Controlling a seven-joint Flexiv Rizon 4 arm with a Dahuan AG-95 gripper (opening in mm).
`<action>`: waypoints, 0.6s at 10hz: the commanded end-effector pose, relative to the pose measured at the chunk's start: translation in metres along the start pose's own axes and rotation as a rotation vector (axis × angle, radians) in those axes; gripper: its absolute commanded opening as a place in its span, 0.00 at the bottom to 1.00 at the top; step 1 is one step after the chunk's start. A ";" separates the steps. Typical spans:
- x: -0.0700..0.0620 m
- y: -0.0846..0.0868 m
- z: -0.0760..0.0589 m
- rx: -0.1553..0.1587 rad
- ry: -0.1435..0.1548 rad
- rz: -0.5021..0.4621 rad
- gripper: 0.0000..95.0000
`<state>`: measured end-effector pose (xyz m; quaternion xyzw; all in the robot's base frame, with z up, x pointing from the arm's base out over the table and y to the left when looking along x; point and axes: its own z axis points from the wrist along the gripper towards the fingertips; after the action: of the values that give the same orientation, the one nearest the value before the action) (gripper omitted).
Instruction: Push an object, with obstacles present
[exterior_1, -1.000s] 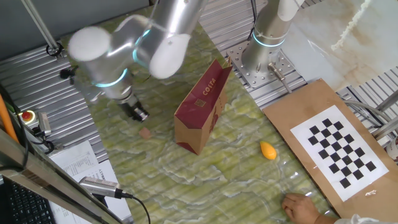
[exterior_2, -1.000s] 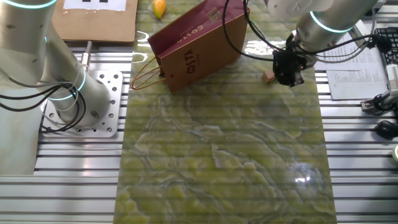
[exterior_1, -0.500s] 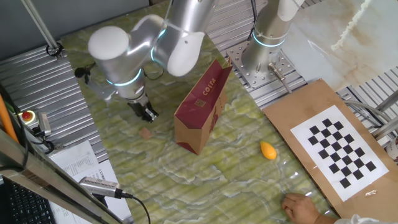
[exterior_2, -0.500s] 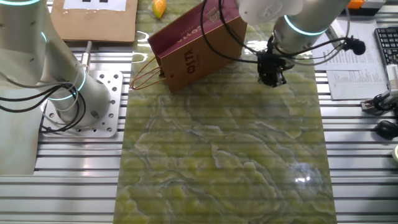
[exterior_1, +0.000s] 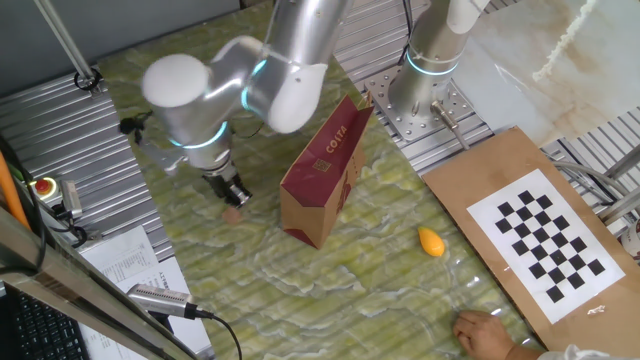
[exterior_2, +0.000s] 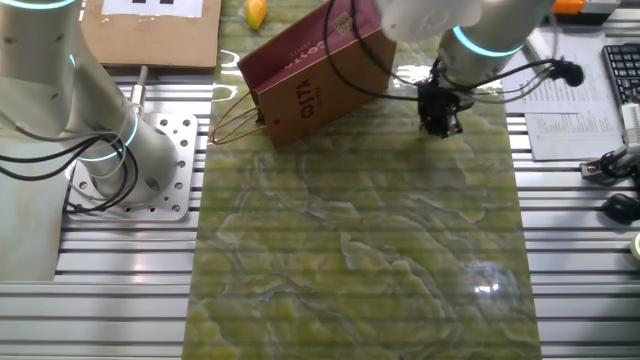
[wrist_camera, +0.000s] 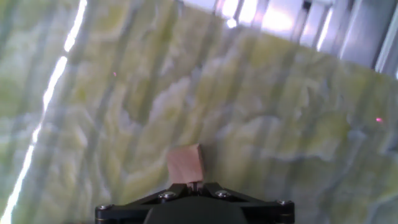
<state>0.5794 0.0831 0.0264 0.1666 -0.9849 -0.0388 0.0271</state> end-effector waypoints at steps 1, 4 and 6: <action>-0.010 0.005 -0.002 0.002 -0.004 0.013 0.00; -0.023 0.012 -0.005 -0.009 -0.016 0.024 0.00; -0.023 0.012 -0.009 0.001 -0.002 0.031 0.00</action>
<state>0.5988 0.1017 0.0355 0.1507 -0.9875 -0.0377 0.0270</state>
